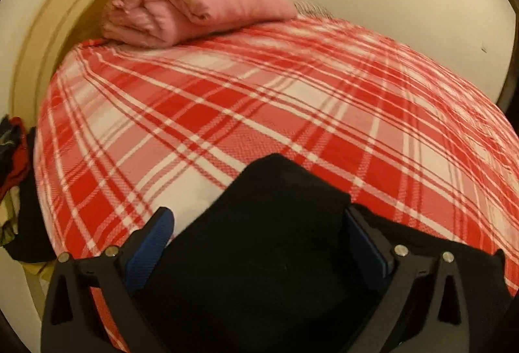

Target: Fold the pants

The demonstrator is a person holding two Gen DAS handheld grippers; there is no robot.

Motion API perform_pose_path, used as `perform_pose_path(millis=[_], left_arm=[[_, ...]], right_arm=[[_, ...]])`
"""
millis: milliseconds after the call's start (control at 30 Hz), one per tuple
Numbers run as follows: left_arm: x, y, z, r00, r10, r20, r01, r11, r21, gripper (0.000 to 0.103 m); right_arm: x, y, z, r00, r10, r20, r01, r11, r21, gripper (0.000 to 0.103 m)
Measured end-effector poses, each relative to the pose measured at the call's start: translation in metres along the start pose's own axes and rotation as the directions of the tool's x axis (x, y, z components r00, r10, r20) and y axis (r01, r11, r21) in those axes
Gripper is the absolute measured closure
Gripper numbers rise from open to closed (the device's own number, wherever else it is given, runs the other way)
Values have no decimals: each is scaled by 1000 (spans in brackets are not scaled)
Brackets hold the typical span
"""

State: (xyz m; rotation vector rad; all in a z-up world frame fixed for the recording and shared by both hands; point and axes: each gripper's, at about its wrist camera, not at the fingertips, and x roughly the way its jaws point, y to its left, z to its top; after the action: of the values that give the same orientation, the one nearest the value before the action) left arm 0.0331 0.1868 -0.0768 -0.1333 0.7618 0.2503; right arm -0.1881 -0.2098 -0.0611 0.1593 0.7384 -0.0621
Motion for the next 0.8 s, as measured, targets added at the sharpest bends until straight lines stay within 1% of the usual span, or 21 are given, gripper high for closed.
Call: perform_pose_path(millis=[67,100,167,200,233,267,300,367,400,433,467,500,567,600,667,700,733,767,800], left_arm=[[-3,-4,-3,999,27,34,-27,1000,6,0],[-1,-3,-2,999,24,30,-24,1000,1,0],[0,3,2,1000,-6,2,6,999,-34,0],[0,6,4,1000,-22,-16,21,998,-52,0],[-3,8,5,999,-32,-32,30,997,-65,0],[-9,8,6,999,-27,-30,25,998,-65,2],[-20,6,5,1000,-10,-6,10,998,-57,2],[-40,-4,3,998,-11,61,11,1000,-12,2],[-52,-14,1,995,-15,95,12,999,31,2],[-58,-23,0,993,-22,113,15,998,63,2],[-67,-35,-3,990,-44,131,29,993,110,2],[-74,-46,-6,987,-73,140,52,987,153,2],[-85,-71,-13,981,-144,134,109,965,237,2],[-90,-81,-18,977,-173,125,134,954,269,2],[-100,-104,-29,964,-250,87,209,921,330,2],[-104,-112,-32,959,-274,72,234,909,345,2],[-109,-123,-39,951,-303,54,264,893,366,2],[-113,-131,-44,947,-320,43,280,881,381,2],[-116,-139,-48,941,-336,28,297,866,402,2]], right_arm=[[-1,3,-1,1000,-9,6,9,1000,3,91],[-1,5,-1,1000,-18,5,18,1000,-7,91],[-1,7,3,999,-33,-8,33,999,-42,91],[-2,7,5,999,-32,-14,32,999,-42,91],[-8,5,9,1000,-23,-10,23,1000,-16,91],[-15,1,12,1000,-17,17,17,1000,14,91],[-33,-7,16,996,-26,82,20,998,62,91],[-56,-21,20,987,-65,146,48,992,119,90],[-69,-33,21,981,-96,171,69,985,158,83],[-83,-50,22,972,-138,190,97,973,211,77],[-92,-63,21,966,-169,195,118,961,249,60],[-103,-81,19,958,-206,199,140,943,301,49],[-127,-119,10,937,-285,201,181,891,416,48],[-144,-145,2,923,-336,189,206,845,493,48],[-166,-177,-10,896,-405,182,234,779,582,48],[-178,-194,-18,875,-455,162,269,737,620,48],[-188,-211,-25,850,-512,122,322,689,650,48],[-193,-222,-30,841,-532,101,343,667,661,48],[-195,-235,-35,845,-529,74,355,659,663,48]])
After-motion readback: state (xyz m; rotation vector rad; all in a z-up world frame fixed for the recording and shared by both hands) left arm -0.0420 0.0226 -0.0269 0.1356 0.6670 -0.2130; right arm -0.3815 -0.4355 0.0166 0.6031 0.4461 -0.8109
